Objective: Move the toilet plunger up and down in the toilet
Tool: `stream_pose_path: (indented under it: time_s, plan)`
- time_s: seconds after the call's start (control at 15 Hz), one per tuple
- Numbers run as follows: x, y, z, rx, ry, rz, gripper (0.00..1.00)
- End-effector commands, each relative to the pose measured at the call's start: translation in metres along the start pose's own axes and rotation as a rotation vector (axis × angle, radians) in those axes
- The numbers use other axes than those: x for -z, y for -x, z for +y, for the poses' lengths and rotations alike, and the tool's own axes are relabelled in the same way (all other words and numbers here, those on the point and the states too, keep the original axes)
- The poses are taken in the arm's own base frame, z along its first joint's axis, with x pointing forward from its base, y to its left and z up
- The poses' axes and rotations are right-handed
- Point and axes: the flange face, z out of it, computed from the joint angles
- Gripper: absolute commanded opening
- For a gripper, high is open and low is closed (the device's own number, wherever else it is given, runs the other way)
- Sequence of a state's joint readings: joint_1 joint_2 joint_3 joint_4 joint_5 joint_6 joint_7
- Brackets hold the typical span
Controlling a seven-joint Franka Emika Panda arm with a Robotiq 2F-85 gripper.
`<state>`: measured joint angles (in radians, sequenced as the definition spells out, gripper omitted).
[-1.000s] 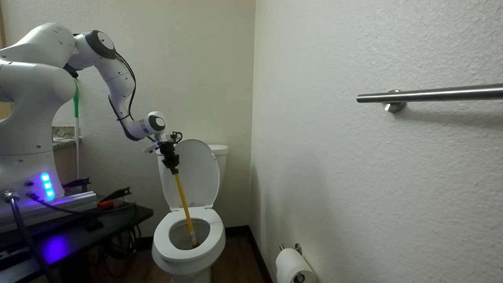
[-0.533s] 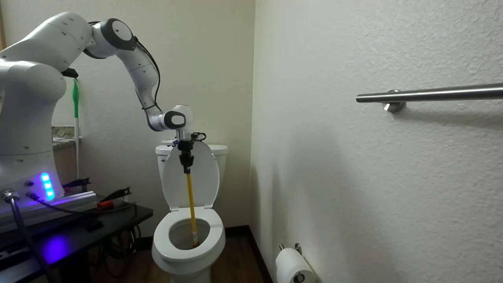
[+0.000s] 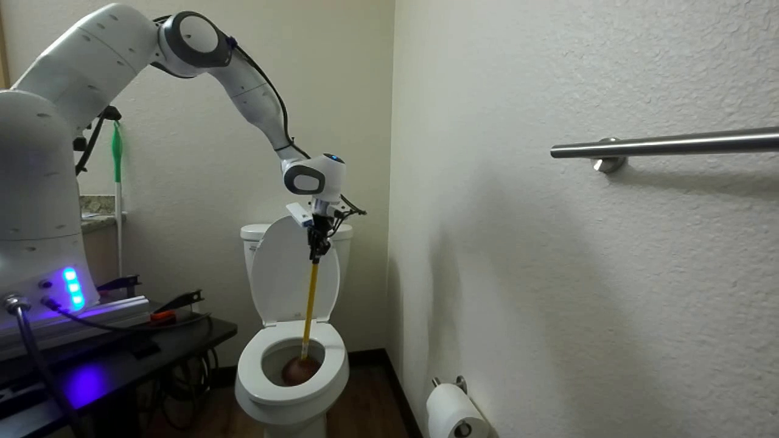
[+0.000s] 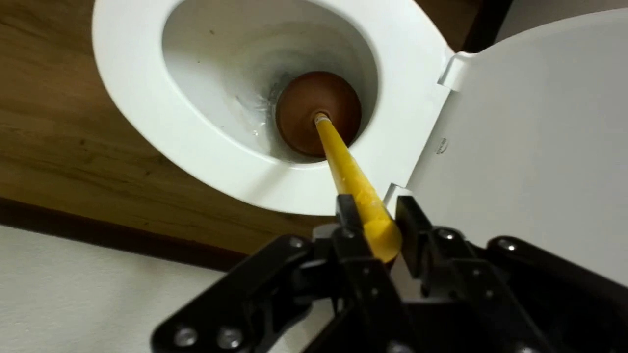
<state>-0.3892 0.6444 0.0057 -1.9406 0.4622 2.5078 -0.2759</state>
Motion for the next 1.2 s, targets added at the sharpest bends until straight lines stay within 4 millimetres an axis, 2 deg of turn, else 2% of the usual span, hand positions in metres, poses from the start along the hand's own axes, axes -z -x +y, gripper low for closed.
stream_pose_path:
  time_s: [0.0, 0.2, 0.47, 0.67, 0.87, 1.13]
  plan:
    - [0.035, -0.001, -0.012, 0.097, -0.103, -0.040, 0.06]
    - [0.046, 0.013, -0.031, 0.184, -0.017, -0.096, 0.06]
    - [0.038, 0.036, -0.062, 0.335, 0.159, -0.102, 0.06]
    - [0.011, 0.040, -0.073, 0.396, 0.199, -0.032, 0.06]
    - [-0.019, 0.039, -0.068, 0.378, 0.126, 0.116, 0.06]
    - [-0.059, 0.026, -0.055, 0.384, 0.095, 0.286, 0.06]
